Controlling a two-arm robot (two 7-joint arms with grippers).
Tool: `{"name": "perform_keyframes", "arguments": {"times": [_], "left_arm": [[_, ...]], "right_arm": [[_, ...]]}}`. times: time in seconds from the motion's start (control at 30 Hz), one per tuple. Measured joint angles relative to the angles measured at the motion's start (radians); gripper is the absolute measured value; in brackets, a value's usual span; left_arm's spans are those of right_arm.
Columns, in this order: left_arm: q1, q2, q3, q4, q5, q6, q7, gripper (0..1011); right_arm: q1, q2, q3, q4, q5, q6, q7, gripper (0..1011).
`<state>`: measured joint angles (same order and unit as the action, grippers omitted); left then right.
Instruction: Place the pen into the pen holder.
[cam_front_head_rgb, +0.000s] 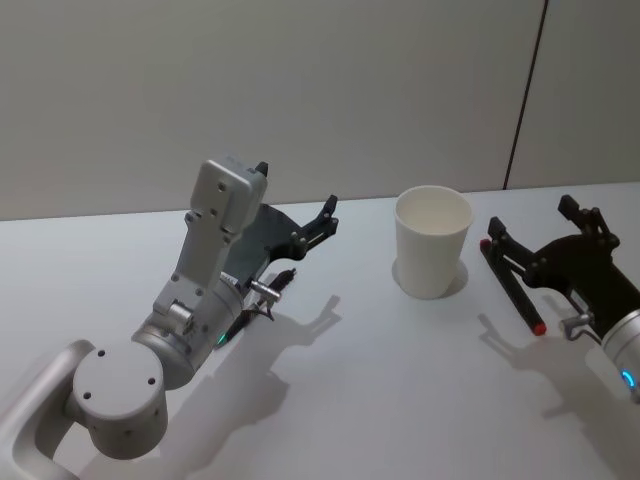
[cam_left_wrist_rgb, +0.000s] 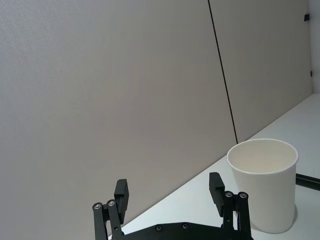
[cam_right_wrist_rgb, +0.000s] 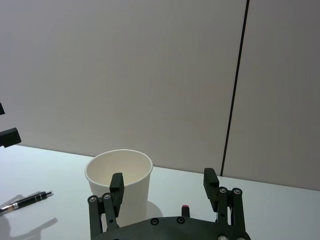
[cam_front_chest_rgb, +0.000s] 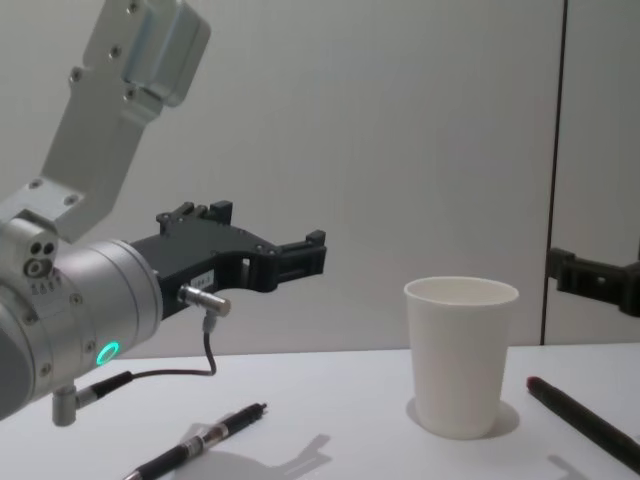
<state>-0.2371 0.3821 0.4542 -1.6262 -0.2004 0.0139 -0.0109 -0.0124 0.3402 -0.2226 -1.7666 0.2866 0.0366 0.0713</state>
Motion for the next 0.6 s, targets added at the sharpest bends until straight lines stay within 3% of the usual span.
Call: {"name": "perform_keyframes", "arguments": {"times": [0.33,0.6], "left_arm": [[0.0,0.0,0.0,0.0,0.0,0.0,0.0,1001],[0.0,0.0,0.0,0.0,0.0,0.0,0.0,1001]], "right_arm": [[-0.021,0.028,0.021,-0.021,0.014,0.022,-0.007,1002],[-0.077,0.063,0.043,-0.073,0.044,0.041,-0.039,1002]]}}
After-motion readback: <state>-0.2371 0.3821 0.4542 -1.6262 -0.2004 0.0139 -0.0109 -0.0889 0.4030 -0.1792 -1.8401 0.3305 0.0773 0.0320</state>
